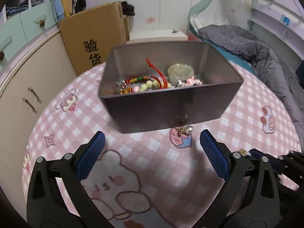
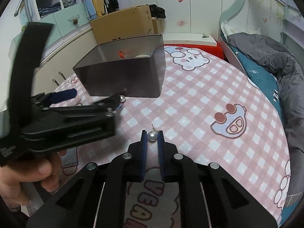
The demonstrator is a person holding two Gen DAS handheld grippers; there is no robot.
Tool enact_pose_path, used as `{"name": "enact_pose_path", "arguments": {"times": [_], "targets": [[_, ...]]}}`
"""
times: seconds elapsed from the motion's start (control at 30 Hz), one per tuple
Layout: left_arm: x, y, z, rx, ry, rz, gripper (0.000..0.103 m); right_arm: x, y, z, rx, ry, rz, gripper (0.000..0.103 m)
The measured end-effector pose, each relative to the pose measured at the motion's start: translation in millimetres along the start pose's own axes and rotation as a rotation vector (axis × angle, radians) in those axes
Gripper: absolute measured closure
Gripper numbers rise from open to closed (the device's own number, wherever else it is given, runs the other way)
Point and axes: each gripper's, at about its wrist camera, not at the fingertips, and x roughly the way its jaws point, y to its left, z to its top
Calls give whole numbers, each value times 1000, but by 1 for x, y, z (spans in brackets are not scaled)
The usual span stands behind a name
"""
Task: Organize jewelry
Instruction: 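Grasp a pearl earring with the right tool while the left tool grasps another, then carry the earrings over the grey box and open both tools to drop them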
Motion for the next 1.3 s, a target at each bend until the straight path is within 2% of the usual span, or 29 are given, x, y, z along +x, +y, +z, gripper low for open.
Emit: {"name": "enact_pose_path", "arguments": {"times": [0.1,0.13,0.17,0.2,0.23,0.3,0.37,0.47,0.53,0.8,0.87,0.93,1.0,1.03,1.07,1.1,1.2,1.23,1.3], "targets": [[11,-1,3,-35,27,23,6,0,-1,0,-13,0,11,93],[12,1,4,-48,26,11,11,0,-1,0,-15,0,16,93],[14,2,5,-60,32,-2,24,-1,-2,-1,-16,1,20,93],[15,4,5,-70,36,0,25,-1,-3,-1,-15,1,24,93],[15,5,4,-73,32,-3,31,-1,-4,-1,-13,1,28,93],[11,9,1,-70,22,-17,45,-1,-6,-1,-7,1,33,93],[7,18,-3,-71,19,-49,63,-2,-7,-1,-2,-1,36,93],[1,35,-7,-81,21,-101,82,-4,-6,1,-2,-5,42,93],[-1,43,-10,-86,22,-120,87,-6,-5,3,-3,-8,46,93],[-14,66,-19,-94,-4,-157,89,-11,3,13,-18,-18,48,93],[-11,64,-19,-63,20,-187,89,-11,5,13,-18,-16,44,93],[-11,58,-19,-34,14,-171,87,-12,7,14,-20,-13,44,93],[-9,54,-17,-21,12,-154,70,-11,8,13,-20,-10,42,93],[-7,54,-15,-29,4,-142,34,-11,9,13,-19,-8,42,93],[-7,55,-13,-42,-15,-111,15,-11,9,13,-19,-7,41,93],[-6,55,-11,-48,-24,-87,14,-11,10,13,-21,-6,39,93],[3,56,-4,-40,-4,-114,14,-10,9,12,-19,-3,36,93],[7,55,-3,-34,9,-125,21,-10,8,12,-18,-2,33,93],[10,50,-1,-2,13,-127,44,-10,7,12,-14,-2,31,93]]}}
